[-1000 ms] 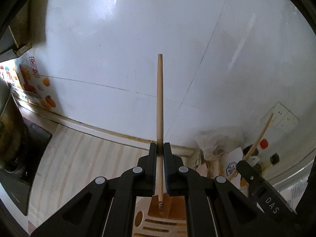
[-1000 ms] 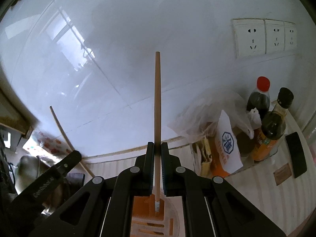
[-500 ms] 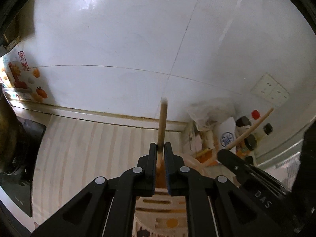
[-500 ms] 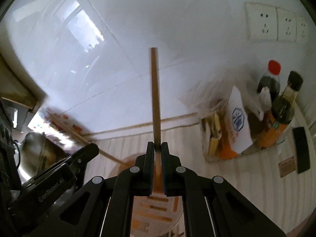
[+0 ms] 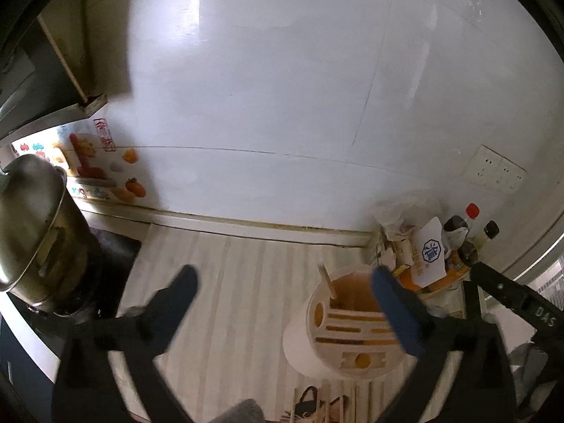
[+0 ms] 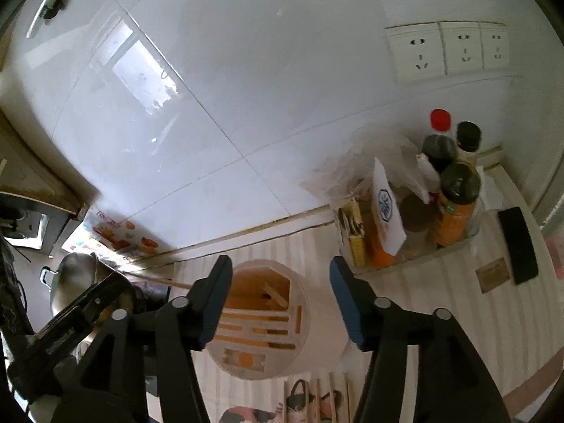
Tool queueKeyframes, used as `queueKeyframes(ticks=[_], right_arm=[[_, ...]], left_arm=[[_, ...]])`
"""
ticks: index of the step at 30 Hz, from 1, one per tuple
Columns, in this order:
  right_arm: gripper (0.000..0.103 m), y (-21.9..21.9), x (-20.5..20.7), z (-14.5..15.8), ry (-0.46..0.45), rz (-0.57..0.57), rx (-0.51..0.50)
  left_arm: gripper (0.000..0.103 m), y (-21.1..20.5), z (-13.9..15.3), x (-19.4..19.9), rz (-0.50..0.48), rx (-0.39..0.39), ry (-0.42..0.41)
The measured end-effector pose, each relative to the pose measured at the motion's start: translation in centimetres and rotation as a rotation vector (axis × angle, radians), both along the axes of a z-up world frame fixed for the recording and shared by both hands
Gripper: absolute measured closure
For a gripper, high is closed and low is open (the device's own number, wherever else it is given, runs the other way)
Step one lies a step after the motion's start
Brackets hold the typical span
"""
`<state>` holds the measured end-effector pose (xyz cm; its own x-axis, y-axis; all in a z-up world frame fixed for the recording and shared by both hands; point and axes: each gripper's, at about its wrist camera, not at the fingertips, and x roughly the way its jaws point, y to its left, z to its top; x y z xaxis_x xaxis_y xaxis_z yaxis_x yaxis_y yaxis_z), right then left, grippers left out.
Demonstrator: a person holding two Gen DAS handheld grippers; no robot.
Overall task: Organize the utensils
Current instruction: 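Insert the left tool's chopstick into the holder and open it while the right tool does the same, then move the left tool back and grasp a chopstick while the right tool grasps another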
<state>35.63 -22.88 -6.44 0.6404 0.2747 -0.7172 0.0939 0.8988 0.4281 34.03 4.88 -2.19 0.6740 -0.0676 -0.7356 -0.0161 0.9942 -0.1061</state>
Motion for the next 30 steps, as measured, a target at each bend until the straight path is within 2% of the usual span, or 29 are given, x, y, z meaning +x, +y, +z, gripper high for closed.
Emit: queueKeyframes(ticks=[7, 10, 13, 18, 20, 22, 23, 24, 26, 28, 30], right_arm=[[0.012, 0.1, -3.4, -0.3, -0.033, -0.034, -0.039], [0.011, 0.2, -5.2, -1.1, -0.034, -0.046, -0.079], [0.011, -0.2, -6.8, -2.7, 0.001, -0.054, -0.103], [0.012, -1.2, -9.1, -7.8, 0.157, -0.059, -0.119], [0.02, -1.8, -10.1, -10.7, 0.237, -0.062, -0.109], [0.043, -2.3, -10.8, -13.7, 0.321, -0.061, -0.119], [0.048, -2.5, -11.1, -15.1, 0.356, -0.057, -0.118], [0.057, -2.7, -11.4, -16.5, 0.392, -0.057, -0.123], [0.062, -3.1, -12.0, -18.9, 0.455, -0.056, -0.13], [0.068, -3.4, -12.4, -20.8, 0.499, -0.046, -0.137], [0.068, -3.5, -12.8, -22.4, 0.543, -0.033, -0.15]], left_arm=[[0.0, 1.0, -2.3, -3.0, 0.02, 0.032, 0.024], [0.0, 1.4, -3.6, -4.7, 0.021, 0.055, 0.037], [0.0, 1.6, -5.7, -6.3, 0.016, 0.088, 0.072], [0.0, 0.9, -12.1, -8.0, 0.007, 0.114, 0.218], [0.0, 0.2, -14.9, -8.5, -0.013, 0.114, 0.284], [0.002, -0.4, -17.6, -8.8, -0.035, 0.111, 0.346], [0.005, -0.8, -19.0, -8.9, -0.051, 0.101, 0.379], [0.016, -1.3, -20.9, -9.0, -0.071, 0.082, 0.428], [0.031, -2.2, -23.6, -9.0, -0.099, 0.055, 0.509], [0.038, -3.0, -25.7, -9.1, -0.125, 0.034, 0.565], [0.043, -4.1, -27.6, -9.3, -0.151, 0.039, 0.61]])
